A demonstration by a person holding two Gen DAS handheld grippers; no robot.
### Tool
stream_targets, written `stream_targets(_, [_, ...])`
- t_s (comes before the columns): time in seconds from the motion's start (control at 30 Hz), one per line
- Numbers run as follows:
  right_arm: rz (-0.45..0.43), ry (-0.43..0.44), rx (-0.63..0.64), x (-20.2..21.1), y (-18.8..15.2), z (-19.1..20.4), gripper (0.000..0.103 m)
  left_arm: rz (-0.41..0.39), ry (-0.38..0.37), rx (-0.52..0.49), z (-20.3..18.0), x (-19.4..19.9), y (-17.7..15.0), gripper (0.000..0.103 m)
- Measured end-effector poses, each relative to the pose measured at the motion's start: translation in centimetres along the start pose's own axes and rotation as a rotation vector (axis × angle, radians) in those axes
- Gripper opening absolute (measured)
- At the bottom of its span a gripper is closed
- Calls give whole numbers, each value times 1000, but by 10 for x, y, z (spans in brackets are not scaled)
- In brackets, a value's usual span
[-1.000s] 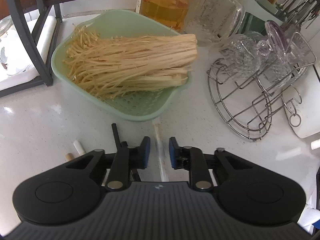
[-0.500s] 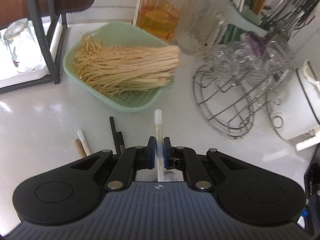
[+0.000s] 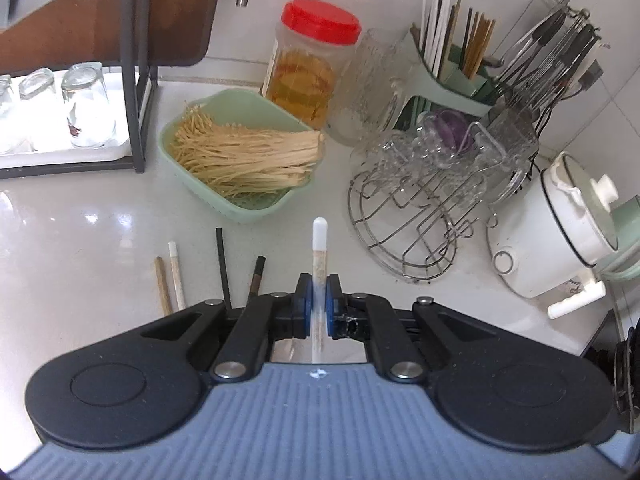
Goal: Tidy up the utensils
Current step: 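Close the left tool on the long white plastic spoon handle and lift, then carry the white plastic spoon over the mug and lower it inside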
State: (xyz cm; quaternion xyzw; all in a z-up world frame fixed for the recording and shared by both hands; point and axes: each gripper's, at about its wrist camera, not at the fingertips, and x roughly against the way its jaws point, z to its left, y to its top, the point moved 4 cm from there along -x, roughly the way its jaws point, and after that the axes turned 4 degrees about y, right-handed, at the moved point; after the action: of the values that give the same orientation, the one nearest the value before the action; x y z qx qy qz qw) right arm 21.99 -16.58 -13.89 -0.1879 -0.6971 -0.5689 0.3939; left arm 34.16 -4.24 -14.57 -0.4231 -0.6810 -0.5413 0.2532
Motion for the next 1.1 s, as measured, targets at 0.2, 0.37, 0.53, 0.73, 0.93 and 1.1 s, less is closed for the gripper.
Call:
stream_targets(0.2, [-29, 14, 13, 1, -4, 0, 88, -31, 9, 19, -1, 19, -3, 8])
stream_targets(0.37, [-37, 28, 29, 2, -5, 0, 88, -59, 6, 23, -3, 38, -2, 8])
stream_targets(0.53, [-43, 36, 39, 4, -6, 0, 88, -90, 11, 26, -5, 61, -4, 8])
stream_targets(0.73, [-52, 43, 44, 5, -8, 0, 88, -125, 28, 48, -7, 90, -3, 8])
stream_targets(0.93, [-51, 42, 46, 4, -7, 1, 88, -160, 41, 34, -11, 118, 3, 8])
stream_targets(1.1, [-63, 42, 46, 5, -9, 0, 88, -188, 44, 5, -20, 143, 11, 8])
